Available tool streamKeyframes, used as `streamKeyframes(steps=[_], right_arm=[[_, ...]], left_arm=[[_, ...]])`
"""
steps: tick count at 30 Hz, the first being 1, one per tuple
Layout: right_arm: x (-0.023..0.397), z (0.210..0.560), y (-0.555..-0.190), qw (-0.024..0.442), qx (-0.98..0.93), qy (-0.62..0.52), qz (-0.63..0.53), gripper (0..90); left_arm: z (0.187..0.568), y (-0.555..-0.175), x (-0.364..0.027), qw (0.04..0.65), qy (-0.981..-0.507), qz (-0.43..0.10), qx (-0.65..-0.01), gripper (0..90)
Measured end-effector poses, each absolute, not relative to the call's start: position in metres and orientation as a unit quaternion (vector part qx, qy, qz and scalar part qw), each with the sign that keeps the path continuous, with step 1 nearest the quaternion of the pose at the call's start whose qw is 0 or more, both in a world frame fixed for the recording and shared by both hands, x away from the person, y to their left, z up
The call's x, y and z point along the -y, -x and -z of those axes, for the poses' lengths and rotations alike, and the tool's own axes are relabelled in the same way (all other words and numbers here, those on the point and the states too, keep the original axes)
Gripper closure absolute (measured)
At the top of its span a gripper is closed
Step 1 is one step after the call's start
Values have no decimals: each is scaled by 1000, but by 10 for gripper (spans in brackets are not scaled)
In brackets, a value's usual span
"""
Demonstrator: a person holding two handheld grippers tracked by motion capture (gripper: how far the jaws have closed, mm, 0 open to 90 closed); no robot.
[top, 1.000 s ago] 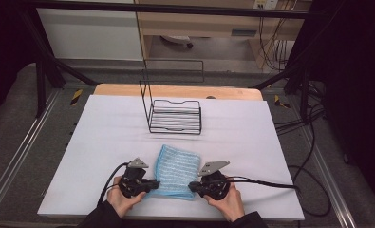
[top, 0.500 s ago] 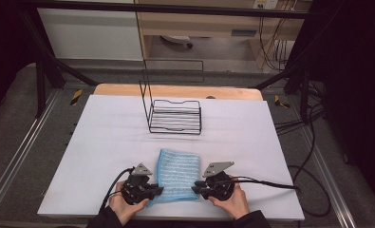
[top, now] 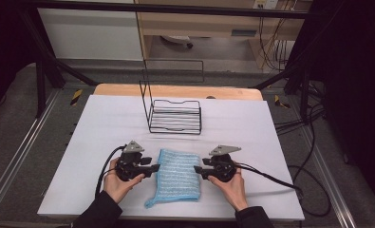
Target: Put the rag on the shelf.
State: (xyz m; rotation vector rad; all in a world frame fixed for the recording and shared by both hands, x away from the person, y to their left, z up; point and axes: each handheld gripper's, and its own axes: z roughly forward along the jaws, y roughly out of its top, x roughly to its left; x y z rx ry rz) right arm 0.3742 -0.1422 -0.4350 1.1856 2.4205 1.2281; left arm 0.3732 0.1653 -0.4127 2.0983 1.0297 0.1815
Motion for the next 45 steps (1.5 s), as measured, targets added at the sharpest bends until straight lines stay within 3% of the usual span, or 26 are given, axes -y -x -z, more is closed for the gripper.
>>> streamKeyframes(steps=[6, 11, 16, 19, 24, 25, 26, 29, 35, 45], right_arm=[[136, 448, -398, 85, -801, -425, -414, 649], [132, 452, -402, 74, -802, -418, -420, 798], [127, 451, -405, 83, -808, -402, -422, 826], [128, 450, -406, 87, -808, -403, -420, 773], [136, 439, -402, 95, -801, -395, -439, 583], [136, 439, -402, 95, -801, -395, -439, 583], [139, 433, -400, 95, -796, -395, -449, 501], [144, 430, -399, 93, -795, -393, -453, 427], [148, 433, -398, 87, -798, -392, -450, 369], [147, 436, -399, 83, -800, -395, -445, 305]], left_arm=[[433, -381, -158, 351, -845, -39, -401, 729], [436, -377, -157, 355, -841, -31, -407, 826], [435, -371, -159, 351, -843, -46, -406, 877], [433, -372, -161, 352, -842, -53, -406, 821], [415, -384, -170, 385, -821, -86, -413, 592], [415, -384, -170, 385, -821, -86, -413, 548], [411, -388, -171, 393, -815, -92, -415, 513], [406, -399, -169, 396, -812, -103, -416, 431], [416, -431, -154, 387, -809, -92, -433, 471], [438, -435, -148, 356, -825, -73, -433, 596]])
